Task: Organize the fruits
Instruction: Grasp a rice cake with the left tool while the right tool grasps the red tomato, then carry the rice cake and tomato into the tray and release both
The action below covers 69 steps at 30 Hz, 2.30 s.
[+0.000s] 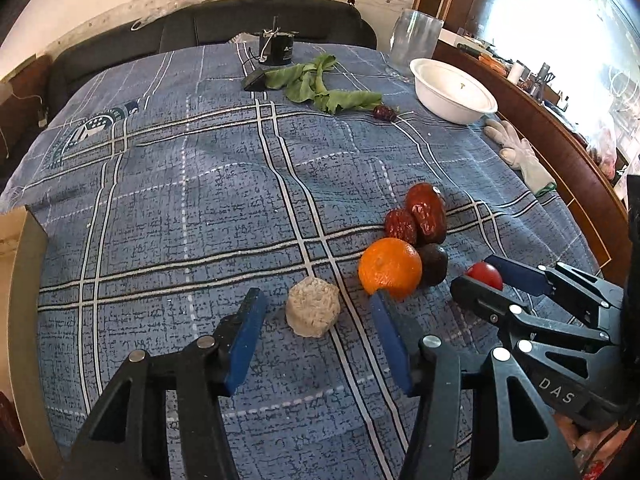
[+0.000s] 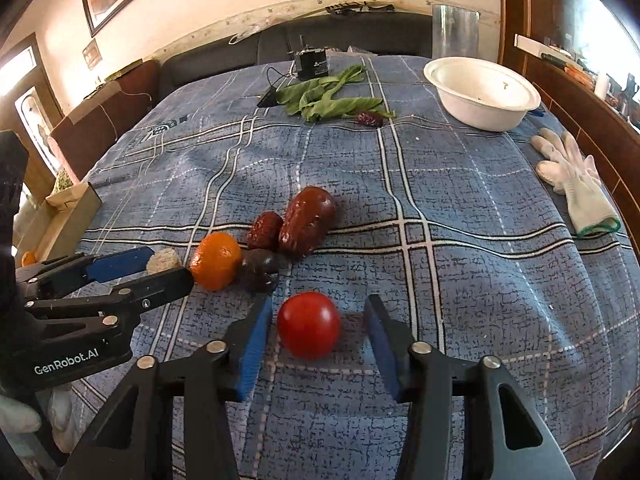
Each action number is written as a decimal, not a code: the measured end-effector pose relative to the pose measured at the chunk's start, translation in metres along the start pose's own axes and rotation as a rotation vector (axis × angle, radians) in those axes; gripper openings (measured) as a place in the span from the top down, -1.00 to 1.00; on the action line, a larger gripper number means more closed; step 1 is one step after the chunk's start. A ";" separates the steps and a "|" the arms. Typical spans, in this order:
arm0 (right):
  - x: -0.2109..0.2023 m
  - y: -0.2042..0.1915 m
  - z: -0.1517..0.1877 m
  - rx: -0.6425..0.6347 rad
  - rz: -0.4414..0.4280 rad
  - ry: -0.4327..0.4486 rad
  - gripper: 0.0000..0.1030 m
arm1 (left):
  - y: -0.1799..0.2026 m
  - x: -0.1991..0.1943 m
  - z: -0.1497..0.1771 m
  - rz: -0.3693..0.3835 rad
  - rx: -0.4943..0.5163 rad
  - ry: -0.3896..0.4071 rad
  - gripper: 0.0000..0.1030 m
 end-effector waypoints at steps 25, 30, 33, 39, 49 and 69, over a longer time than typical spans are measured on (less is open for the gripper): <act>-0.083 -0.042 -0.011 0.024 -0.123 0.084 0.39 | -0.029 -0.115 0.027 -0.061 -0.096 0.119 0.50; -0.113 -0.102 -0.021 -0.026 -0.235 0.108 0.38 | -0.092 -0.169 0.036 -0.174 -0.149 0.153 0.50; -0.126 -0.148 -0.023 -0.081 -0.314 0.105 0.38 | -0.141 -0.197 0.042 -0.243 -0.213 0.167 0.50; -0.129 -0.242 -0.022 -0.188 -0.414 0.065 0.38 | -0.224 -0.222 0.059 -0.297 -0.364 0.157 0.49; -0.086 -0.350 -0.006 -0.337 -0.392 -0.004 0.37 | -0.261 -0.225 0.070 -0.342 -0.376 0.123 0.49; -0.048 -0.376 0.001 -0.420 -0.313 0.002 0.36 | -0.279 -0.222 0.093 -0.319 -0.459 0.078 0.02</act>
Point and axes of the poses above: each gripper's, at about its wrist camera, not at the fingertips, and x roughly the way its jaws point, y to its right, z to its underside, the point moved 10 cm from there along x, roughly the way its jaws point, and after that the axes turned 14 degrees about z, right-handed, at the moved point
